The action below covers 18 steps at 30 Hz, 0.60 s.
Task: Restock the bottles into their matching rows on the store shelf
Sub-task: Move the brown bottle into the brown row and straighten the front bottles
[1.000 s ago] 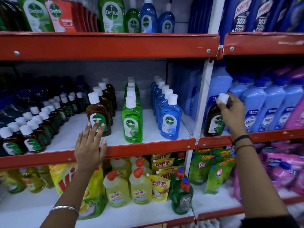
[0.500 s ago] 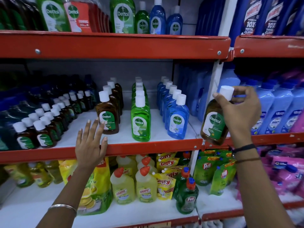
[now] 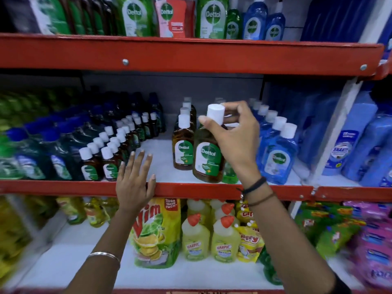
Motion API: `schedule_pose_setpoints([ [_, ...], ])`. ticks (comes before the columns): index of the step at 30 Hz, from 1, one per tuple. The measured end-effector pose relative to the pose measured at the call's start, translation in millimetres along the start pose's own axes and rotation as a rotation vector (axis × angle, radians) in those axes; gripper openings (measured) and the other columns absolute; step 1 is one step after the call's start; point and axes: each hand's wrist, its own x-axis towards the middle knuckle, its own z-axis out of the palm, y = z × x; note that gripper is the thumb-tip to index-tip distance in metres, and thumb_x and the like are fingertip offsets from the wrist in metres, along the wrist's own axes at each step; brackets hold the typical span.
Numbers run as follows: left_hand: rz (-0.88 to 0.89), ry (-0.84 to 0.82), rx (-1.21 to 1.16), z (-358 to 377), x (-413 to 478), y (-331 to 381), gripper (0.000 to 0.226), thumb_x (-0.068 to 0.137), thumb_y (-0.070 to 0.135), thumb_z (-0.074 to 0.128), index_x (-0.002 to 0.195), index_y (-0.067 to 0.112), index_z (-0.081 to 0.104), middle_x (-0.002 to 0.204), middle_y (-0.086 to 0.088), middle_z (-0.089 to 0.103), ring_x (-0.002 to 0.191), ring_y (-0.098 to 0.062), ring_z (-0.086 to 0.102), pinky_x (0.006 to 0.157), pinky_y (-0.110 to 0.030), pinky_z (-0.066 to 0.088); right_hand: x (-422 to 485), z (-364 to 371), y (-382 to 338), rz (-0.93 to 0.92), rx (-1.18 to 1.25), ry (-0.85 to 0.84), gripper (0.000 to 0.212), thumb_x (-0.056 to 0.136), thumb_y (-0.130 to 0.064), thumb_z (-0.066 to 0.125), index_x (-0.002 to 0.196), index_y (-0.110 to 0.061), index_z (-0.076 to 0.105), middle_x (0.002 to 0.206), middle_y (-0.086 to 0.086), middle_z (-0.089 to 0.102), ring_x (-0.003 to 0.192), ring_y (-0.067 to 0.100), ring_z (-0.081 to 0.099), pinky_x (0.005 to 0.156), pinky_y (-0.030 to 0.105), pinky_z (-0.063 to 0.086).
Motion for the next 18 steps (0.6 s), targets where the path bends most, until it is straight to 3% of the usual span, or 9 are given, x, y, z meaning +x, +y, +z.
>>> schedule_pose_setpoints([
  [6, 0.037, 0.067, -0.016, 4, 0, -2, 0.054, 0.099, 0.041, 0.028, 0.145, 0.016, 0.042, 0.148, -0.012, 0.046, 0.139, -0.032, 0.041, 0.106, -0.051, 0.038, -9, 67, 23, 0.045, -0.084, -0.057, 0.038, 0.066, -0.044, 0.08, 0.091, -0.026, 0.059, 0.089, -0.008, 0.069, 0.077, 0.007, 0.064, 0.067, 0.036, 0.055],
  [13, 0.07, 0.076, -0.037, 7, 0, -3, 0.054, 0.1, 0.042, 0.027, 0.145, 0.018, 0.044, 0.15, -0.009, 0.044, 0.141, -0.031, 0.039, 0.108, -0.051, 0.036, -14, 91, 44, 0.067, -0.169, -0.088, 0.043, 0.068, -0.048, 0.077, 0.1, -0.024, 0.061, 0.096, -0.008, 0.069, 0.082, 0.007, 0.063, 0.064, 0.027, 0.046],
  [18, 0.003, 0.01, -0.12, 0, 2, 6, 0.052, 0.097, 0.038, 0.035, 0.142, 0.016, 0.047, 0.144, -0.008, 0.052, 0.135, -0.028, 0.047, 0.107, -0.05, 0.041, -16, 87, 58, 0.081, -0.092, -0.153, 0.039, 0.081, -0.044, 0.068, 0.11, -0.019, 0.062, 0.108, -0.001, 0.07, 0.094, 0.012, 0.065, 0.08, 0.04, 0.056],
])
